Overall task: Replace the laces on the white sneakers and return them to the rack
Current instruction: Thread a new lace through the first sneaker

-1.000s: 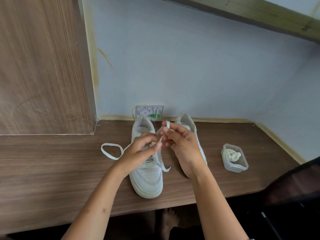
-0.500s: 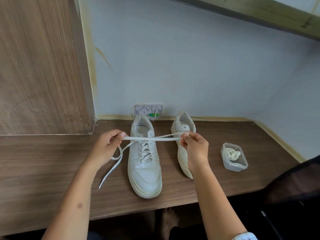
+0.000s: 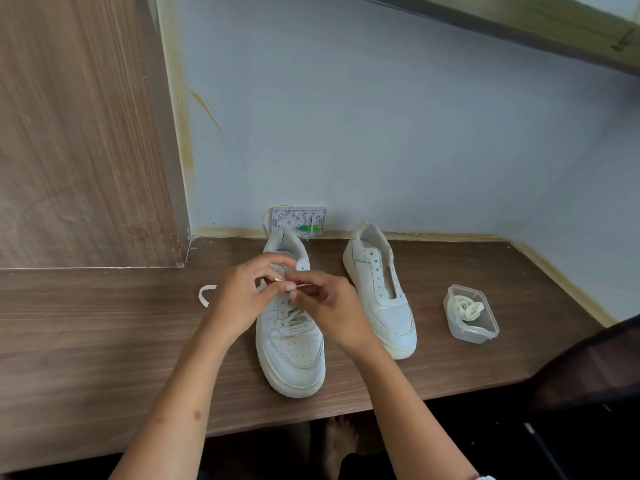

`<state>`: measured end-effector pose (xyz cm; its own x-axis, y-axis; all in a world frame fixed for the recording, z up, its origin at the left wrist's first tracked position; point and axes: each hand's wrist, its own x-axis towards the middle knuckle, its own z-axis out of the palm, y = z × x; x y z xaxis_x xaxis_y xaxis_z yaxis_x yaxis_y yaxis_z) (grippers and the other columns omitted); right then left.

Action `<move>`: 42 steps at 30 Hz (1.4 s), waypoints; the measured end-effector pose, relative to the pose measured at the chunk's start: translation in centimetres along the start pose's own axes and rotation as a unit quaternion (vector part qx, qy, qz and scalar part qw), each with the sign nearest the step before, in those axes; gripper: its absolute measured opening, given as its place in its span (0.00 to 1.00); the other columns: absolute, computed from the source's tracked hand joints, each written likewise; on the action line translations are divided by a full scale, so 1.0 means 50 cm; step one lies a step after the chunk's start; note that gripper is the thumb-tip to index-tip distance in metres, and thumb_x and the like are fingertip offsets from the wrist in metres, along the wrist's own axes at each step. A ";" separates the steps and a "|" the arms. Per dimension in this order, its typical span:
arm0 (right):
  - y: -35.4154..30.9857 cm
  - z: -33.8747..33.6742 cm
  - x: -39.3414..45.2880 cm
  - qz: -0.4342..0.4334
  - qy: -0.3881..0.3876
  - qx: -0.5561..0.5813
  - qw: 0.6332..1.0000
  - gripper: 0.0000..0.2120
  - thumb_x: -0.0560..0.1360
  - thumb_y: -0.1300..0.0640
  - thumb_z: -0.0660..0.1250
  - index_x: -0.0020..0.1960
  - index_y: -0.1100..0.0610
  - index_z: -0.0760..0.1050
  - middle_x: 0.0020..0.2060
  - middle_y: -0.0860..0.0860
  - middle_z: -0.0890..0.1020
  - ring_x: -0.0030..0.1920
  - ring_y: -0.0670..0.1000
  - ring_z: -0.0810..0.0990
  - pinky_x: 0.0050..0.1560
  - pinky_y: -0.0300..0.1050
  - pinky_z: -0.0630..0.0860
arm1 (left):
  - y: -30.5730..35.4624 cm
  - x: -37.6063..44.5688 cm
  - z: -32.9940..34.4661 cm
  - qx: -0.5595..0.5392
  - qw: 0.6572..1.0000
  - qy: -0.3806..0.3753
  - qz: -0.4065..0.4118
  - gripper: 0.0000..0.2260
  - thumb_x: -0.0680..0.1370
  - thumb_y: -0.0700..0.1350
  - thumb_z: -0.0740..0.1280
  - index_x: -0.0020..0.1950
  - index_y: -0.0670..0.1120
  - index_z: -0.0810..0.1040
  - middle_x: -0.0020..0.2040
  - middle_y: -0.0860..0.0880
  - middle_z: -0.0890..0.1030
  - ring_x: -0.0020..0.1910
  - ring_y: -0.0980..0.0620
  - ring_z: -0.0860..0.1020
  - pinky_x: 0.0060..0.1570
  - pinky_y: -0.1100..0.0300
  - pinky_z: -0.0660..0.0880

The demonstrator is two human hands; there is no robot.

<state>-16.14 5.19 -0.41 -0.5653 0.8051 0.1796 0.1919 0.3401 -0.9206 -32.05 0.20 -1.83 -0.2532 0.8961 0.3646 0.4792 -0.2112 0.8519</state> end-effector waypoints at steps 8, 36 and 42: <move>0.028 -0.027 0.006 0.002 0.122 -0.132 0.984 0.06 0.74 0.62 0.73 0.50 0.56 0.84 0.44 0.47 0.83 0.42 0.35 0.78 0.44 0.28 0.73 | -0.058 0.013 0.011 0.246 0.967 0.042 0.049 0.19 0.79 0.39 0.65 0.67 0.56 0.76 0.57 0.51 0.76 0.50 0.50 0.77 0.48 0.54 0.74; 0.043 0.069 0.087 0.130 0.177 -0.124 0.968 0.04 0.76 0.53 0.70 0.44 0.45 0.81 0.49 0.42 0.71 0.57 0.48 0.62 0.61 0.46 0.62 | -0.070 0.019 0.017 0.099 0.994 0.018 -0.036 0.16 0.76 0.40 0.71 0.56 0.60 0.77 0.55 0.59 0.73 0.50 0.56 0.79 0.50 0.54 0.77; 0.060 0.063 0.096 0.141 0.141 -0.036 0.979 0.05 0.73 0.47 0.73 0.38 0.40 0.82 0.51 0.40 0.71 0.64 0.51 0.67 0.67 0.55 0.67 | -0.070 0.020 0.018 0.093 0.994 0.028 -0.040 0.17 0.75 0.39 0.71 0.55 0.60 0.78 0.53 0.59 0.73 0.50 0.55 0.78 0.51 0.55 0.76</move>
<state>-20.80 8.56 -3.41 -0.2391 0.9708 0.0209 0.3695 0.1109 -0.9226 -33.23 2.19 -4.76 -0.3395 0.8832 0.3236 0.6025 -0.0600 0.7959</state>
